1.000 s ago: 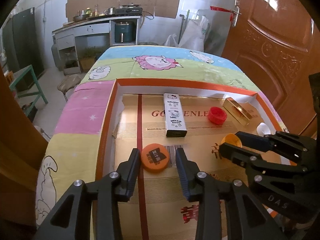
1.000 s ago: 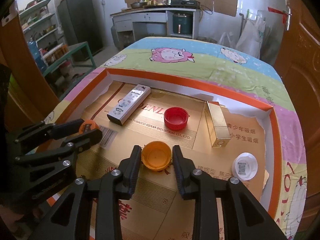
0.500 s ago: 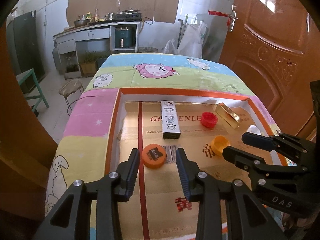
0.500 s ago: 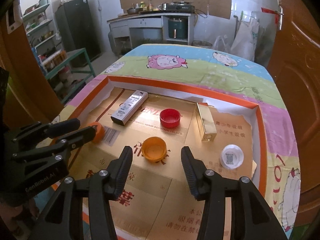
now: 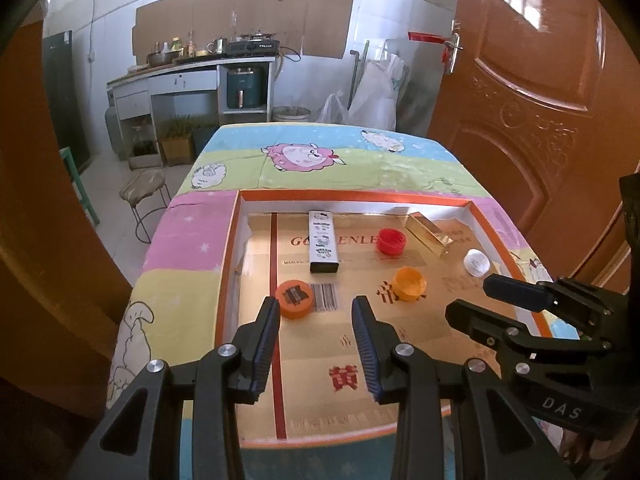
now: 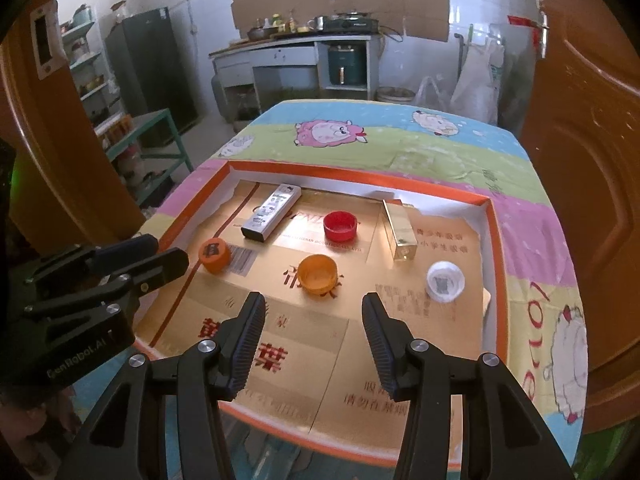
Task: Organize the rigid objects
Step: 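Withdraw both tools from the tray toward the blue cap and lip tube, then grasp the blue cap with the right tool while the left tool grasps the floral lip tube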
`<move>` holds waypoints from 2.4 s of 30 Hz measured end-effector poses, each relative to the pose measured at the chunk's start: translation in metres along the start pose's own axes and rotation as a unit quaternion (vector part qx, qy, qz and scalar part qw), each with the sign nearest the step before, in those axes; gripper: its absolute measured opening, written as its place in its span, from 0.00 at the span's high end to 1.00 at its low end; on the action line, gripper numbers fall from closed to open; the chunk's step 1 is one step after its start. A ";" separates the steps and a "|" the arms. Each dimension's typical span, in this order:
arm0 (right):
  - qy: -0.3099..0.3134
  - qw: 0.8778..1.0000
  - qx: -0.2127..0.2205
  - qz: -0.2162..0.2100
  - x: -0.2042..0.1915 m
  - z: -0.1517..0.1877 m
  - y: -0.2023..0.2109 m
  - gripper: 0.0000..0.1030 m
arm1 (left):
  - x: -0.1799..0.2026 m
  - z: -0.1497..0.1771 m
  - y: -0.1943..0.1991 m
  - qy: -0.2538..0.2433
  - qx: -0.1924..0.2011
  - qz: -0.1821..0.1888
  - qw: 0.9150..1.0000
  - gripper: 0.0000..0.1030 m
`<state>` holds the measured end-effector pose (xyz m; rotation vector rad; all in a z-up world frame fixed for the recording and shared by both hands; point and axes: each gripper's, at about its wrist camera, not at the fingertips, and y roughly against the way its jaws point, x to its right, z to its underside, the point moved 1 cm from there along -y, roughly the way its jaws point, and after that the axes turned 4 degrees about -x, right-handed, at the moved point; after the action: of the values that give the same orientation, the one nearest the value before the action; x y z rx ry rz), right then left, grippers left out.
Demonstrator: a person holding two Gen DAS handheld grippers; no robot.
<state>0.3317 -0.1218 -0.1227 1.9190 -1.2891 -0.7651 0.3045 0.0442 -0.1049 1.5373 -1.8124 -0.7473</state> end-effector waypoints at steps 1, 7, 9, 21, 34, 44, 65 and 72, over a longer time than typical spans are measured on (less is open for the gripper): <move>-0.003 1.000 0.001 0.001 0.000 0.002 0.003 0.50 | 0.001 0.002 0.003 0.000 0.000 0.000 1.000 0.64; -0.008 1.000 0.006 0.008 -0.009 0.017 0.022 0.50 | 0.011 0.013 0.018 -0.010 0.000 0.000 1.000 0.64; -0.010 1.000 0.010 0.012 -0.011 0.021 0.029 0.50 | 0.013 0.016 0.024 -0.012 0.004 0.000 1.000 0.64; -0.030 0.999 0.023 0.028 -0.016 0.047 0.067 0.50 | 0.020 0.035 0.056 -0.017 0.018 -0.003 1.000 0.64; -0.039 0.998 0.034 0.038 -0.025 0.071 0.096 0.50 | 0.023 0.055 0.083 -0.020 0.030 -0.008 0.999 0.64; -0.035 0.997 0.046 0.045 -0.036 0.086 0.117 0.50 | 0.024 0.072 0.104 -0.022 0.040 -0.008 0.999 0.64; -0.008 1.000 -0.004 0.025 -0.052 0.181 0.099 0.50 | 0.020 0.125 0.113 -0.017 0.019 0.013 1.000 0.64; -0.003 1.000 -0.013 0.015 -0.056 0.186 0.082 0.50 | 0.021 0.131 0.108 -0.016 0.011 0.017 1.000 0.64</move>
<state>0.1248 -0.1318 -0.1604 1.8738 -1.3019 -0.7684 0.1331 0.0428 -0.1029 1.5119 -1.8704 -0.7419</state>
